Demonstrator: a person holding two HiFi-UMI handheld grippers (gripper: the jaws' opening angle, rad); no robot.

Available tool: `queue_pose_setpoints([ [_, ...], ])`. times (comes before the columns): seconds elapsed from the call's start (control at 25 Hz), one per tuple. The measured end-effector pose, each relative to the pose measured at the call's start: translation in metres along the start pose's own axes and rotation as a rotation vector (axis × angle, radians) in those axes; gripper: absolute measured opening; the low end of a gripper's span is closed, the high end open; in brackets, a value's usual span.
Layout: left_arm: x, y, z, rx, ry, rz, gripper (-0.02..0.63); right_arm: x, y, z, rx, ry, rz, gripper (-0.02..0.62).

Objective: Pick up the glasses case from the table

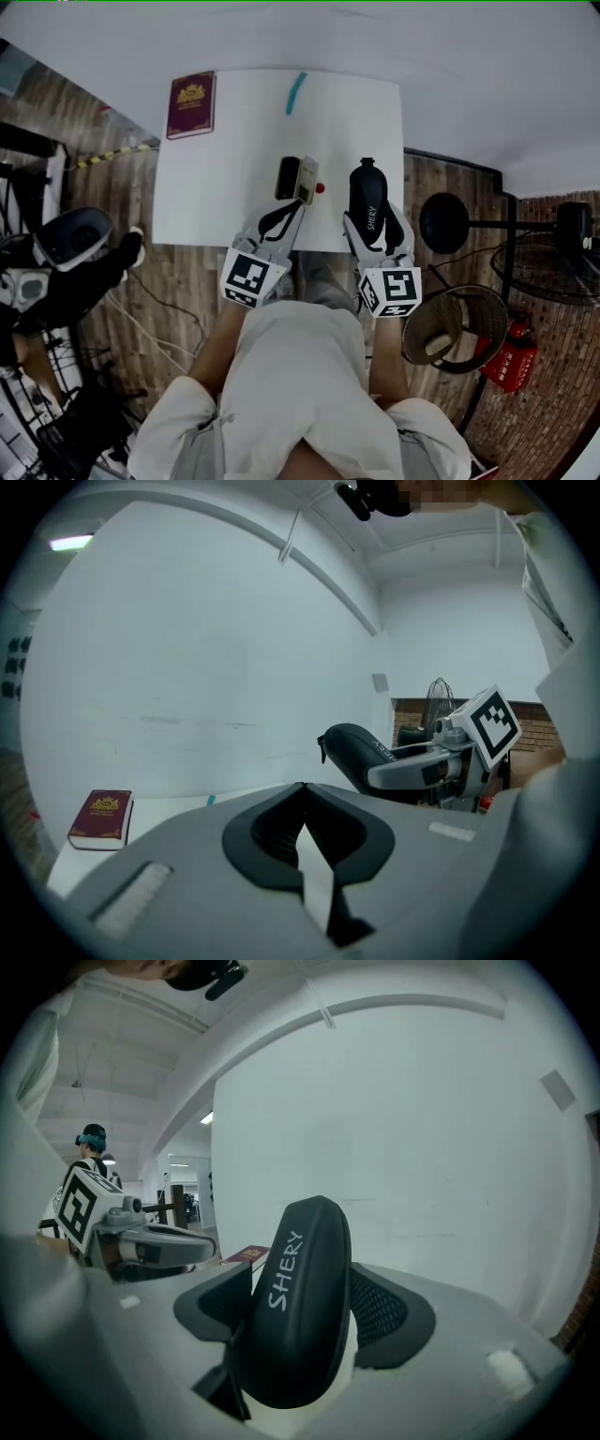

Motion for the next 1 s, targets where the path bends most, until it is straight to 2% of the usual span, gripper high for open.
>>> queue_pose_setpoints([
  [0.4,0.025,0.008,-0.011,-0.008,-0.013,-0.033,0.018,0.025,0.005,0.028,0.01,0.006,-0.044,0.324],
  [1.0,0.026,0.015,-0.012,-0.019,-0.035,-0.05,0.018,0.028,0.012,0.03,0.028,-0.017,-0.064,0.324],
])
Point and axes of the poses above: the fingertips, and each gripper's own axes: x backward along the fingers, z to its left, y out of its top, the point moved 5 cm from there along x, backward along the fingers, and after that the axes turned 2 degrees about -y, right-handed, at the moved point
